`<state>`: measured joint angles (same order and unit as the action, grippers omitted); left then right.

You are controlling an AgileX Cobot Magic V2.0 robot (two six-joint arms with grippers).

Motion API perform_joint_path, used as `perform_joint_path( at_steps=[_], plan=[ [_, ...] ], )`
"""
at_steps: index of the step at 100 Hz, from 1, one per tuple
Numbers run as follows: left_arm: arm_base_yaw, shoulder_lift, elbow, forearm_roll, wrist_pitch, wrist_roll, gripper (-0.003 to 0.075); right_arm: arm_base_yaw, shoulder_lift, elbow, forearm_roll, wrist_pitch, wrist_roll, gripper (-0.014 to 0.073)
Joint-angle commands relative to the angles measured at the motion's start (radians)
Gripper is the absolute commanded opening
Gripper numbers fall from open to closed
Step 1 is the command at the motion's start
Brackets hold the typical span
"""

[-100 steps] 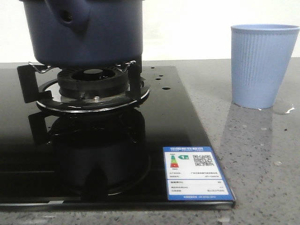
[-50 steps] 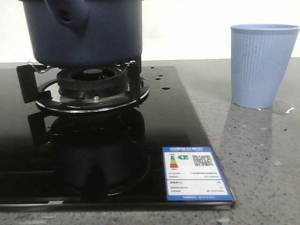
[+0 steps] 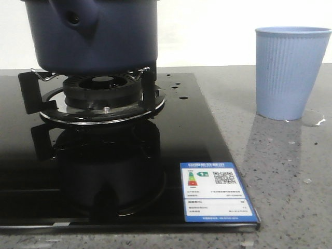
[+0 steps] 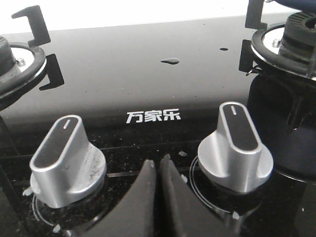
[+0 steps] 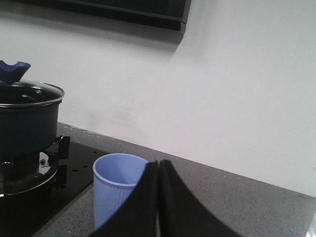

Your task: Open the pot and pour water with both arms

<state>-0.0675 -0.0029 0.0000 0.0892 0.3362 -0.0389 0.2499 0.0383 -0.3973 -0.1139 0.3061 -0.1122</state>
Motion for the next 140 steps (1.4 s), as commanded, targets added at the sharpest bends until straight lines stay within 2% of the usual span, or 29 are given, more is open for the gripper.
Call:
perform_joint_path(
  at_steps=[1,23,43,54,67,86,140],
  plan=[
    [0.002,-0.026,0.04,-0.006,-0.045,-0.014,-0.0019,-0.006,0.015,-0.024,-0.005,-0.081,-0.01,-0.0074],
    [0.002,-0.026,0.04,-0.006,-0.045,-0.014,-0.0019,-0.01,0.015,0.065,-0.007,-0.034,-0.01,-0.0074],
    [0.002,-0.026,0.04,-0.006,-0.045,-0.014,-0.0019,-0.088,0.013,0.319,-0.015,-0.284,-0.006,-0.0074],
    [0.002,-0.026,0.04,-0.006,-0.045,-0.014,-0.0019,-0.123,0.006,0.415,0.032,-0.314,-0.003,-0.0074],
    [0.002,-0.026,0.04,-0.006,-0.045,-0.014,-0.002,-0.136,-0.076,0.416,0.083,-0.143,0.018,-0.0074],
    [0.002,-0.026,0.04,-0.006,-0.045,-0.014,-0.0019,-0.136,-0.071,0.416,0.083,-0.001,0.018,-0.0074],
    [0.002,-0.026,0.04,-0.006,-0.045,-0.014,-0.0019,-0.136,-0.071,0.416,0.062,-0.007,0.018,-0.0074]
  ],
)
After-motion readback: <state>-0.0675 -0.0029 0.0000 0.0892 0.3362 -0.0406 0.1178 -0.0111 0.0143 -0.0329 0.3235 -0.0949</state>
